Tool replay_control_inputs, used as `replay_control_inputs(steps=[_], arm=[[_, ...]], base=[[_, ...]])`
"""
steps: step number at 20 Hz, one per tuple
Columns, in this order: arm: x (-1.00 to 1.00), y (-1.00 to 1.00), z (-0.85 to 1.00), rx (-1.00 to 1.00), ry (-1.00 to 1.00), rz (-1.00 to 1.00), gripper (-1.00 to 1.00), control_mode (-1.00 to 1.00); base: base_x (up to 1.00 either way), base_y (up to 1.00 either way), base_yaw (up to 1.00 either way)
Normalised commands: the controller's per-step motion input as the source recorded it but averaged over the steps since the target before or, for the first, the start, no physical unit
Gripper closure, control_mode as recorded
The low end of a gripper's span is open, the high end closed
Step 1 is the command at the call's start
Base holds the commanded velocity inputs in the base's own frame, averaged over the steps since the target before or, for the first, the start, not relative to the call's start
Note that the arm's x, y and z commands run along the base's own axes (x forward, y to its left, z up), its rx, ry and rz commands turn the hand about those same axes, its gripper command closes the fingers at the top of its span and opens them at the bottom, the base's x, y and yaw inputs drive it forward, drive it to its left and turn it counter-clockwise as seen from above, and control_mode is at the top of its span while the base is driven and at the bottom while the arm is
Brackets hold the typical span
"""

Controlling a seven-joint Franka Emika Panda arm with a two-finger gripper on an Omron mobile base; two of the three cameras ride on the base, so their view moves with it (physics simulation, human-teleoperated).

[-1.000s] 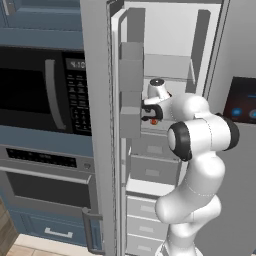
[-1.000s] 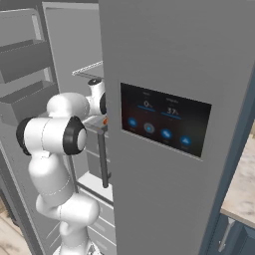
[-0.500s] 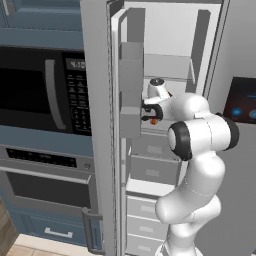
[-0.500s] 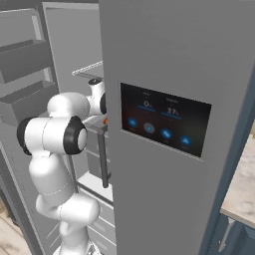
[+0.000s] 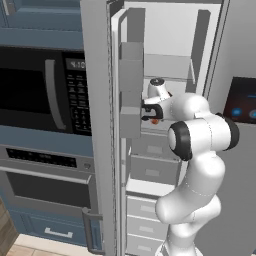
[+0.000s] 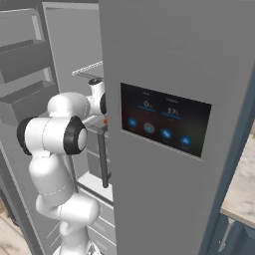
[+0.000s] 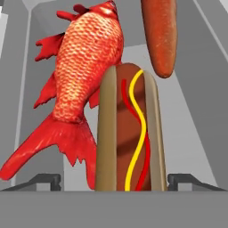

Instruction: Store the hot dog in the freezer for long-term storage. Close the freezer door after placing the cooked food.

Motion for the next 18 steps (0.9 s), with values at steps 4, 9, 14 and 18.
replay_control_inputs(steps=[4,9,14,18], arm=[[0.0,0.0,0.0,0.0,0.0,0.0,-1.0,-1.0],[-0.24,0.0,0.0,0.0,0.0,0.0,-1.0,-1.0],[-0.5,0.0,0.0,0.0,-0.04,0.0,-1.0,-1.0],[-0.52,0.0,0.0,0.0,-0.07,0.0,-1.0,-1.0]], base=[[0.0,0.0,0.0],[0.0,0.0,0.0],[0.0,0.0,0.0],[0.0,0.0,0.0]])
